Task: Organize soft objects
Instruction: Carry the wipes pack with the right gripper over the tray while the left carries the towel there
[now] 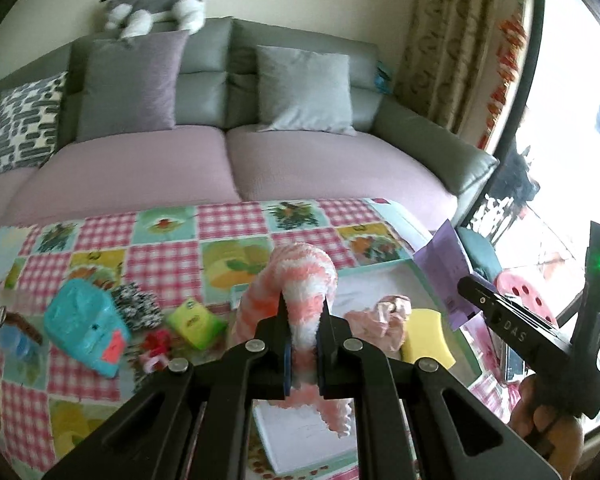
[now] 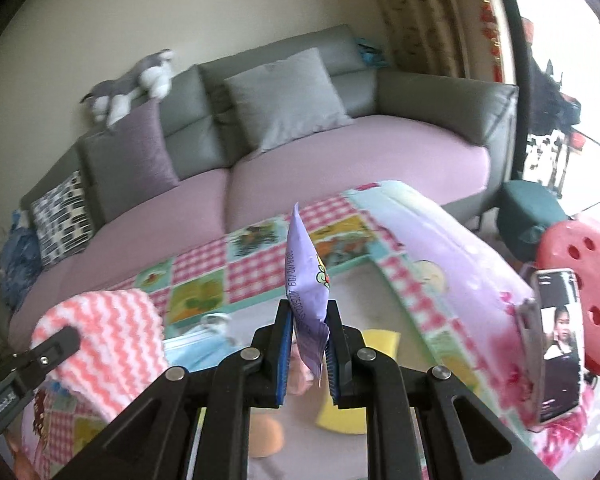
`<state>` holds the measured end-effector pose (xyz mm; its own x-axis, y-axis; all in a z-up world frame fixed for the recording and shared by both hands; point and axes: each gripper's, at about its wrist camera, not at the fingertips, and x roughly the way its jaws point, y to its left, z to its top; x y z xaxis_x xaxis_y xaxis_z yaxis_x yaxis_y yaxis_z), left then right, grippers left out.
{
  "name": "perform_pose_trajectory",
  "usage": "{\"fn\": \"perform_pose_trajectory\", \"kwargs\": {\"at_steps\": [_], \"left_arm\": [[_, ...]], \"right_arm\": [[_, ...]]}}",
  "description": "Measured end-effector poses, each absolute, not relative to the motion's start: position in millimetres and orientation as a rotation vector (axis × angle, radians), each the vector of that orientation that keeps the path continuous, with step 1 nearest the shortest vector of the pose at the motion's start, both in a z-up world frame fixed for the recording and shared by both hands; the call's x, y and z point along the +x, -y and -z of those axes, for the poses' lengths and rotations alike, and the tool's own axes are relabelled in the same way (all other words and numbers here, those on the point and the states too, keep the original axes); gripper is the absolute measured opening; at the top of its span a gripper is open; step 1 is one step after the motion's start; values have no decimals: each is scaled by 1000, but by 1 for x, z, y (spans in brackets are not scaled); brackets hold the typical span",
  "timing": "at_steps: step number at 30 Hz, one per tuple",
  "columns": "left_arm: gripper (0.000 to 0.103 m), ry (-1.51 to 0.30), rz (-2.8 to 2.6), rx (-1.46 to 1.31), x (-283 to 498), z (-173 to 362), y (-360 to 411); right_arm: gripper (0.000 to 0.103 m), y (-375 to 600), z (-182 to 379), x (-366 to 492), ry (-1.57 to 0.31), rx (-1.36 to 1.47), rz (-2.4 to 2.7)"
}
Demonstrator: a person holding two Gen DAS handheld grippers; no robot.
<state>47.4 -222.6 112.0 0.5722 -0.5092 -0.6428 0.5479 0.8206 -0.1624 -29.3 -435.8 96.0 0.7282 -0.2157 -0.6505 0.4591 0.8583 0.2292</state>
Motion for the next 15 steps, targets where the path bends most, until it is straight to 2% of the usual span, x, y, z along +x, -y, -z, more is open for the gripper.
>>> {"fn": "perform_pose_trajectory", "kwargs": {"at_steps": [8, 15], "left_arm": [[9, -719, 643, 180, 57, -92, 273], [9, -876, 626, 212, 81, -32, 287]], "right_arm": [[16, 452, -74, -16, -714, 372, 444], [16, 457, -43, 0, -801, 402, 439]]}}
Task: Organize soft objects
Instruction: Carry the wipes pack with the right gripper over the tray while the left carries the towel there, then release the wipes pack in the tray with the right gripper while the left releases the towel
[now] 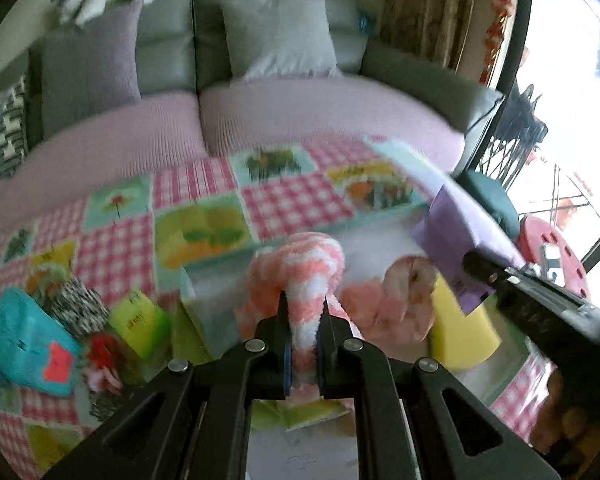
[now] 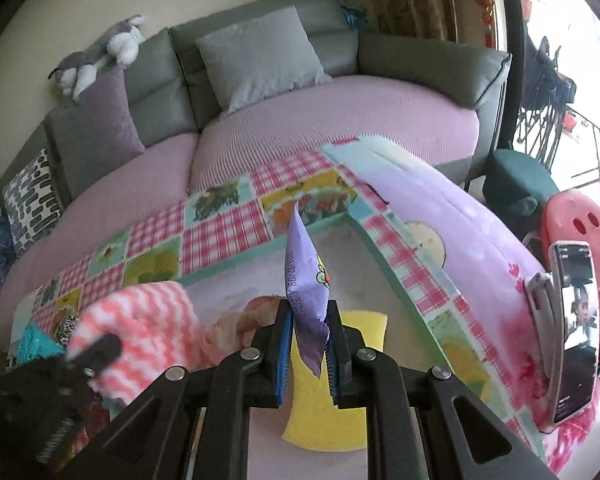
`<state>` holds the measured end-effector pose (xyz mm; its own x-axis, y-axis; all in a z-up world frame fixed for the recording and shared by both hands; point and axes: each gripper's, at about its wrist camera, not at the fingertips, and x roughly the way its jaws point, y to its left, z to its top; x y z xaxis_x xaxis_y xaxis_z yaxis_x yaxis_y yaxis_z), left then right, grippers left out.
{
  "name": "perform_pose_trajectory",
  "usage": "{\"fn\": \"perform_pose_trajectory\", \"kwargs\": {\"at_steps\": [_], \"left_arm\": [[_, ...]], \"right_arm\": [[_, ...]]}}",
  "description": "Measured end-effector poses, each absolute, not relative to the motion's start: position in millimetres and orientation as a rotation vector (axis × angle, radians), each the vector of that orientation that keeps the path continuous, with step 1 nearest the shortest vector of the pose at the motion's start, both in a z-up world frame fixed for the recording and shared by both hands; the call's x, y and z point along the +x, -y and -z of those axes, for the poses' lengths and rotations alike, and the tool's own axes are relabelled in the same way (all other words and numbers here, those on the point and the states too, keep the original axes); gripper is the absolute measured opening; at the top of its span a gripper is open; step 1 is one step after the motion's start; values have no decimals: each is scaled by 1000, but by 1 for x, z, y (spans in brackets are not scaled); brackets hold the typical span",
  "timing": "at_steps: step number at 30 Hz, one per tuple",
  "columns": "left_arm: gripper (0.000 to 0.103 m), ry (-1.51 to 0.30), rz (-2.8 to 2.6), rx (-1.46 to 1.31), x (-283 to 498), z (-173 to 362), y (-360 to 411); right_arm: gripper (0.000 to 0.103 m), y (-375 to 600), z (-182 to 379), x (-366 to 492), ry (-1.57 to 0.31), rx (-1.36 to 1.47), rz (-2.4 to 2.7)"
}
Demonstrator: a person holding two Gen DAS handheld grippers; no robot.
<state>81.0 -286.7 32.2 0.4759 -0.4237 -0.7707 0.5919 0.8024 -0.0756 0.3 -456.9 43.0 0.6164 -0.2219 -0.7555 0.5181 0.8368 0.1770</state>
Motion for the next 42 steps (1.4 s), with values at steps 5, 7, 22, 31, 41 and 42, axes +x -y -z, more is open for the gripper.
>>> {"fn": "perform_pose_trajectory", "kwargs": {"at_steps": [5, 7, 22, 31, 41, 42], "left_arm": [[9, -943, 601, 215, 89, -9, 285], [9, -959, 597, 209, 90, -7, 283], [65, -947, 540, 124, 86, -55, 243], [87, -1008, 363, 113, 107, -34, 216], [96, -1051, 234, 74, 122, -10, 187], [96, -1054, 232, 70, 123, -9, 186]], "right_arm": [[16, 456, -39, 2, -823, 395, 440], [17, 455, -39, 2, -825, 392, 443], [62, 452, -63, -11, -803, 379, 477], [92, 448, -59, -10, -876, 343, 492], [103, 454, -56, -16, -911, 342, 531], [103, 455, -55, -16, -916, 345, 533]]}}
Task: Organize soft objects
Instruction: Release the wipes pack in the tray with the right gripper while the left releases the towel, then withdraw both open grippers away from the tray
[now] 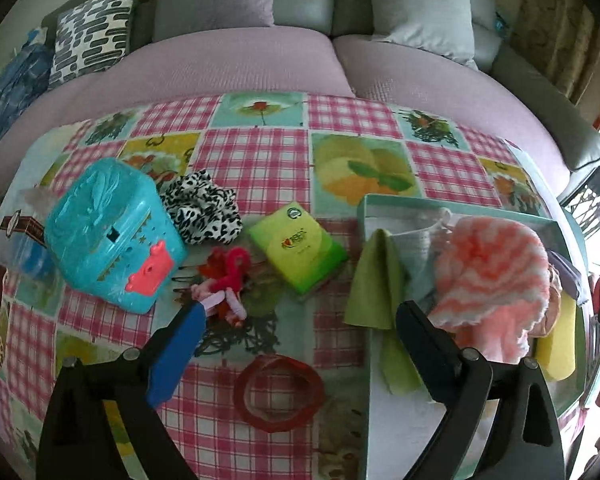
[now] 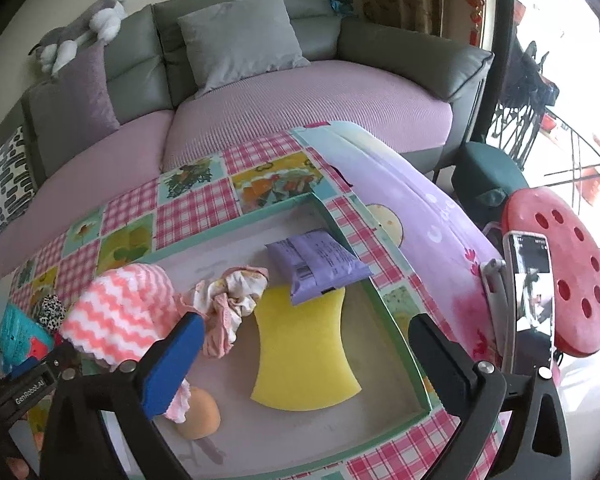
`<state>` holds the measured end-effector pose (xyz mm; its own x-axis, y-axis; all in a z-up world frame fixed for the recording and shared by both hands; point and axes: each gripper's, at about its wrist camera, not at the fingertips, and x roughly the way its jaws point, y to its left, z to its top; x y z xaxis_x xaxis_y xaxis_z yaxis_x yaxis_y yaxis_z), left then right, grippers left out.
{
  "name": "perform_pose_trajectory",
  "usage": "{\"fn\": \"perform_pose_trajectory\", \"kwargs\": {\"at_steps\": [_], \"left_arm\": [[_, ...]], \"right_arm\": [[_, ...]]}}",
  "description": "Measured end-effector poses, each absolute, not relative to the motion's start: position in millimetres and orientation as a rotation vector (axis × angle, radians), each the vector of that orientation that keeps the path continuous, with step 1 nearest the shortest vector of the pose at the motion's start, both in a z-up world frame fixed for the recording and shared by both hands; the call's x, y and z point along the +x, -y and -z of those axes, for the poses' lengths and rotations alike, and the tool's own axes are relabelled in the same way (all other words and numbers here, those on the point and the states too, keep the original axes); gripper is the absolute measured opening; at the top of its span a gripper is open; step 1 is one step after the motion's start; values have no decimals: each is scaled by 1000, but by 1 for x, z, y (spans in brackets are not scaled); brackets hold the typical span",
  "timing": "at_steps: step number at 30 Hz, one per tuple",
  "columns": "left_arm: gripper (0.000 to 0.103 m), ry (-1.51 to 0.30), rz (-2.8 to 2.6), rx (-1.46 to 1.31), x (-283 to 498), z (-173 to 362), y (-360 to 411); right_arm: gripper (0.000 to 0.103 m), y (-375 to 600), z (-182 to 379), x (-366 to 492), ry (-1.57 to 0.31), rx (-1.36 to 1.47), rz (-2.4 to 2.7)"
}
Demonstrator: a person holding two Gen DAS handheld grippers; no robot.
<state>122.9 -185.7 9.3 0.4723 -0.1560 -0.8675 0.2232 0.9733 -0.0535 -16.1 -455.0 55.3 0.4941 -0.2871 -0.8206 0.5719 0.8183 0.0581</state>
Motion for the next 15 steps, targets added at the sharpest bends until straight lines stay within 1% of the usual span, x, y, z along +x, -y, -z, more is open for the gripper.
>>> {"fn": "perform_pose_trajectory", "kwargs": {"at_steps": [6, 15], "left_arm": [[96, -1077, 235, 50, 126, -7, 178], [96, -1044, 212, -14, 119, -25, 143]], "right_arm": [[103, 453, -51, -15, -962, 352, 532], [103, 414, -62, -5, -983, 323, 405]]}}
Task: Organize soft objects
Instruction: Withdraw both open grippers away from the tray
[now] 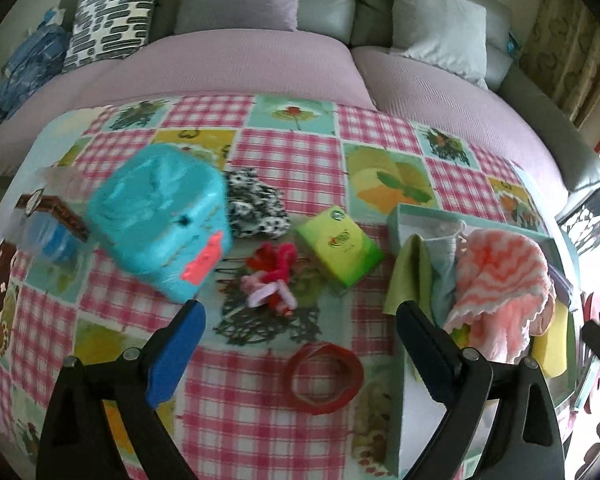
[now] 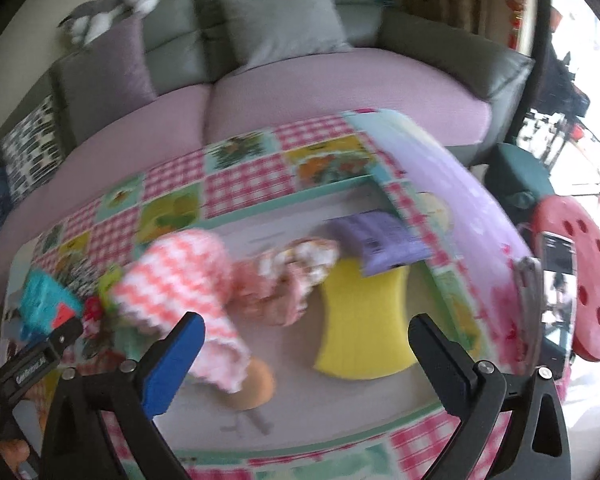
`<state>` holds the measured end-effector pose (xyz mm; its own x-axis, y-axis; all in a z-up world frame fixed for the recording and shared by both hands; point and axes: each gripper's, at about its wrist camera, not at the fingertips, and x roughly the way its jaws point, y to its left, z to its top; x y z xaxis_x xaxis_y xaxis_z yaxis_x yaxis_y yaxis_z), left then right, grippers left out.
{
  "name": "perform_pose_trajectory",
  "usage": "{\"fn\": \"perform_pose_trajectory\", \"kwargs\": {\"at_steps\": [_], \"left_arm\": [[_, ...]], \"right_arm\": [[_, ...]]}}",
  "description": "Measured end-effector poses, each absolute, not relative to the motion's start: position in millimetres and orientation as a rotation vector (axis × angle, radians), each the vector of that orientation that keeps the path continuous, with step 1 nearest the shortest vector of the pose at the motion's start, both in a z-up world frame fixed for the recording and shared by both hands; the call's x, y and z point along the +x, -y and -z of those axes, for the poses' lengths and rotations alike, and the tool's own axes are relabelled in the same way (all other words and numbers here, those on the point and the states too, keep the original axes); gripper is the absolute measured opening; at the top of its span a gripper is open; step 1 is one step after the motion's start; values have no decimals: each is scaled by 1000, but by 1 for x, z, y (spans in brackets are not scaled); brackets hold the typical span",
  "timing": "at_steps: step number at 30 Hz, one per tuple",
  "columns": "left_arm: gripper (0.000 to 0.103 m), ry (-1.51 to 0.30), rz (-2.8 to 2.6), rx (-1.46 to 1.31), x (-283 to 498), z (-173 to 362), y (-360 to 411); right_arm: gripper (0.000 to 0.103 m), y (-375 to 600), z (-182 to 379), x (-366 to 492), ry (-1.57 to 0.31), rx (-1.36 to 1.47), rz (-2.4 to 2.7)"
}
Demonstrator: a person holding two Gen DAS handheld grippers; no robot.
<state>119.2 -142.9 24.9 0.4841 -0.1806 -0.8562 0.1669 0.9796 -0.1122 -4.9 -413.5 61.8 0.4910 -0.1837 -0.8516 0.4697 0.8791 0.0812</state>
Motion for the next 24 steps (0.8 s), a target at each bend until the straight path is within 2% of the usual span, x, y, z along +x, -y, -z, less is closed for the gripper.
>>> {"fn": "perform_pose_trajectory", "kwargs": {"at_steps": [24], "left_arm": [[96, -1050, 120, -120, 87, -20, 42]], "right_arm": [[103, 259, -48, 17, -1041, 182, 48]]}}
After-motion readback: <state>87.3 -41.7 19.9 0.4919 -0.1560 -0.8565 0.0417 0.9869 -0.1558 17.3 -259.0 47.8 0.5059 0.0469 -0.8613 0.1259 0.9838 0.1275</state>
